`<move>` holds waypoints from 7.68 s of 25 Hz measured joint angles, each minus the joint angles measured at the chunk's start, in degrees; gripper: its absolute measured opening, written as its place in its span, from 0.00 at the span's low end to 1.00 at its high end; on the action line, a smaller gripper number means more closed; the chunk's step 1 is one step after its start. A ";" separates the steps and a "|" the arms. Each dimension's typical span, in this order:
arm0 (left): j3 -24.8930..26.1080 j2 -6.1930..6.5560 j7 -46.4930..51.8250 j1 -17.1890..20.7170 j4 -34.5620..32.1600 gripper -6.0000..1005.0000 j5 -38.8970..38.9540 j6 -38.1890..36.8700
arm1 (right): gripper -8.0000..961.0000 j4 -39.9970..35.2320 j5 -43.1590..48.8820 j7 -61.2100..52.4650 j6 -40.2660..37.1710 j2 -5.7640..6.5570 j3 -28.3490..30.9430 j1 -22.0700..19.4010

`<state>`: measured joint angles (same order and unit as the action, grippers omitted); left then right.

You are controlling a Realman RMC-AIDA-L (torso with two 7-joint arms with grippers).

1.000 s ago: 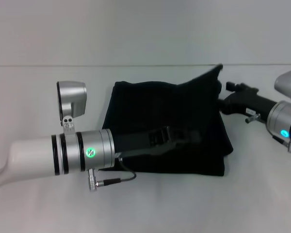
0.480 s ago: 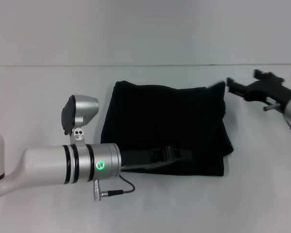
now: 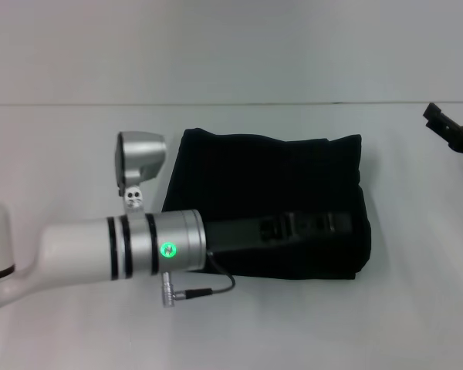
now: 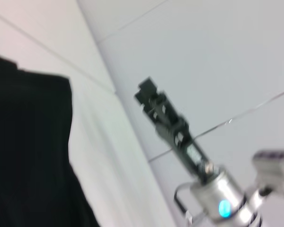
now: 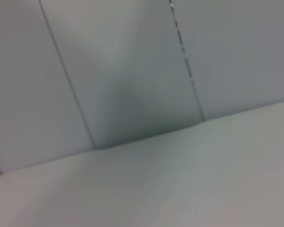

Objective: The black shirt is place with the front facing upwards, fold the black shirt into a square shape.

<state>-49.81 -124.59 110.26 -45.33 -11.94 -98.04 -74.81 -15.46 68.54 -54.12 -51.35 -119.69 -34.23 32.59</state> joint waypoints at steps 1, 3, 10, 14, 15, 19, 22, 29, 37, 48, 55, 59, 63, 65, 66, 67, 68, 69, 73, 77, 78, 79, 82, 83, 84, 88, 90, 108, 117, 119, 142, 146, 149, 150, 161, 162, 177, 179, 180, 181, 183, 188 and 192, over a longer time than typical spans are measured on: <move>0.03 0.20 0.05 0.39 -0.28 0.27 0.66 -0.38 | 0.98 0.03 1.18 -0.85 -2.62 0.01 -0.74 -0.55; 0.08 0.70 0.59 1.65 -1.59 0.34 1.87 -0.87 | 0.98 0.04 4.24 -2.03 -8.26 0.09 -2.45 -1.48; 3.26 4.46 6.62 6.70 -4.73 0.62 2.47 2.91 | 0.98 -0.54 19.69 -1.69 -23.70 0.09 -8.34 -1.84; 6.52 5.97 7.19 8.85 -4.70 0.79 2.49 4.08 | 0.98 -0.08 24.49 -1.81 -22.13 -0.09 -9.10 -1.47; 7.01 6.23 7.45 9.26 -4.65 0.84 2.48 4.46 | 0.98 -0.01 25.01 -2.00 -20.75 -0.12 -9.17 -1.47; 7.46 6.88 7.96 9.87 -4.53 0.94 2.29 5.50 | 0.98 0.14 25.24 -3.01 -16.10 -0.06 -8.60 -2.15; 7.41 6.98 8.02 9.92 -4.53 0.94 2.11 5.53 | 0.98 -0.33 24.17 -6.24 -16.94 0.29 -5.77 -3.13; 6.16 9.05 -1.05 10.25 -5.93 0.94 1.37 1.67 | 0.98 -3.32 24.15 -39.06 -17.63 5.11 -2.89 -2.00; 7.98 9.76 -6.65 14.49 -11.48 0.94 -0.55 2.50 | 0.94 -2.99 25.50 -63.99 -8.41 7.74 -4.63 4.61; 9.79 9.51 -6.87 15.40 -11.64 0.94 -0.56 2.18 | 0.89 -0.80 31.20 -66.99 4.19 4.05 -7.90 11.42; 9.82 9.45 -6.87 15.08 -11.61 0.94 -0.34 2.18 | 0.86 -0.79 31.11 -65.53 4.87 3.14 -7.89 10.88; 9.83 9.45 -6.77 14.97 -11.61 0.94 -0.24 2.36 | 0.84 -1.46 30.98 -63.16 4.46 2.72 -7.61 10.13; 9.83 9.43 -6.42 14.84 -11.62 0.94 -0.11 2.29 | 0.83 -2.06 31.03 -61.48 4.73 2.55 -7.78 9.80; 9.83 9.37 -6.41 14.81 -11.62 0.94 -0.10 2.18 | 0.82 -2.08 31.04 -60.26 4.77 2.43 -7.79 9.81; 9.83 9.32 -6.40 14.78 -11.62 0.94 -0.09 2.17 | 0.78 -2.09 31.01 -59.69 4.81 2.37 -7.78 9.84; 9.83 9.27 -6.40 14.76 -11.61 0.94 -0.09 2.16 | 0.73 -2.09 30.99 -59.32 4.84 2.30 -7.77 9.88; 9.83 9.23 -6.38 14.74 -11.62 0.94 -0.08 2.16 | 0.69 -2.10 30.95 -58.95 4.86 2.18 -7.76 9.97; 9.83 9.19 -6.36 14.73 -11.62 0.94 -0.08 2.15 | 0.65 -2.10 30.94 -58.71 4.88 2.11 -7.75 10.06; 9.83 9.18 -6.32 14.73 -11.62 0.94 -0.05 2.13 | 0.48 -2.12 30.93 -58.55 5.25 2.01 -7.76 10.18; 9.76 9.19 -6.30 14.74 -11.62 0.94 -0.04 2.13 | 0.33 -2.12 30.90 -58.54 5.39 2.00 -7.53 10.13; 9.72 9.18 -6.29 14.74 -11.62 0.94 -0.05 2.12 | 0.31 -2.12 30.90 -58.54 5.39 2.00 -7.53 10.13; 9.70 9.18 -6.29 14.74 -11.62 0.94 -0.05 2.12 | 0.28 -2.12 30.90 -58.47 5.43 2.00 -7.53 10.15; 9.68 9.15 -6.29 14.74 -11.62 0.94 -0.05 2.13 | 0.22 -2.12 30.87 -58.17 5.58 2.00 -7.48 10.28; 9.69 9.14 -6.29 14.74 -11.62 0.94 -0.05 2.13 | 0.20 -2.12 30.86 -58.08 5.61 1.98 -7.45 10.31; 9.69 9.13 -6.29 14.74 -11.62 0.94 -0.05 2.13 | 0.17 -2.12 30.84 -58.06 5.67 1.96 -7.44 10.34; 9.74 9.11 -6.29 14.75 -11.62 0.94 -0.11 2.13 | 0.06 -2.12 30.77 -58.05 5.75 1.90 -7.39 10.40; 9.74 9.10 -6.29 14.79 -11.62 0.94 -0.12 2.13 | 0.01 -2.12 30.75 -58.01 5.75 1.90 -7.36 10.38; 9.74 9.10 -6.21 14.87 -11.62 0.93 -0.36 2.12 | 0.06 -6.32 26.19 -51.20 4.09 2.33 -6.55 8.50; 9.73 9.10 -6.19 14.69 -11.62 0.93 -0.52 2.13 | 0.09 -5.84 26.56 -50.30 12.18 0.69 -7.39 9.47; 9.69 9.10 -6.14 14.67 -11.62 0.93 -0.52 2.13 | 0.09 -5.58 26.56 -50.29 14.10 0.51 -7.44 9.50; 9.29 9.38 0.81 13.99 -10.61 0.93 -0.57 2.11 | 0.82 -4.98 31.43 -20.84 -6.25 0.38 -7.00 2.52; 9.30 9.37 1.85 13.82 -10.16 0.93 -0.63 2.07 | 0.83 -3.26 33.17 -20.44 -3.97 0.25 -7.17 1.64; 9.30 9.27 2.37 13.79 -10.13 0.93 -0.65 2.05 | 0.85 -3.00 33.22 -19.68 -3.80 0.24 -7.17 0.48; 9.30 9.23 2.64 13.79 -10.12 0.93 -0.66 2.04 | 0.85 -3.00 33.23 -19.40 -3.75 0.23 -7.17 0.12; 9.30 9.11 7.67 13.12 -10.03 0.93 -1.63 2.63 | 0.85 -3.85 33.20 -18.67 -4.60 0.64 -6.69 -1.91; 9.29 9.18 9.69 12.79 -10.00 0.93 -2.46 2.92 | 0.85 -4.46 33.13 -18.59 -5.57 0.68 -6.65 -2.20; 9.00 11.64 27.53 4.16 -6.65 0.93 -17.13 14.07 | 0.85 -11.05 37.09 -1.66 -27.44 0.61 -6.70 -10.04; 8.44 11.28 27.60 3.90 -6.36 0.93 -17.67 15.26 | 0.85 -10.98 37.17 -0.23 -27.47 0.36 -6.65 -10.70; 8.22 11.17 27.65 3.80 -6.20 0.93 -17.73 15.58 | 0.85 -10.96 37.18 0.09 -27.47 0.26 -6.69 -10.88; 8.04 11.10 27.70 3.70 -6.00 0.93 -17.73 15.84 | 0.85 -10.90 37.19 0.22 -27.44 0.21 -6.81 -10.98; 7.54 11.00 27.90 3.47 -5.48 0.93 -17.73 16.13 | 0.85 -10.81 37.19 0.22 -27.30 0.20 -7.05 -11.00; 6.46 10.40 28.13 3.18 -5.21 0.93 -17.73 16.16 | 0.85 -10.52 37.19 0.00 -27.43 0.17 -7.06 -10.87; 5.58 9.39 27.85 2.35 -5.14 0.93 -17.73 16.61 | 0.85 -10.38 37.19 -0.03 -27.53 0.16 -7.04 -10.86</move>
<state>-44.23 -115.20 138.12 -42.98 -17.07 -115.76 -58.21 -25.84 105.73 -54.14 -78.87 -119.53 -41.27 21.73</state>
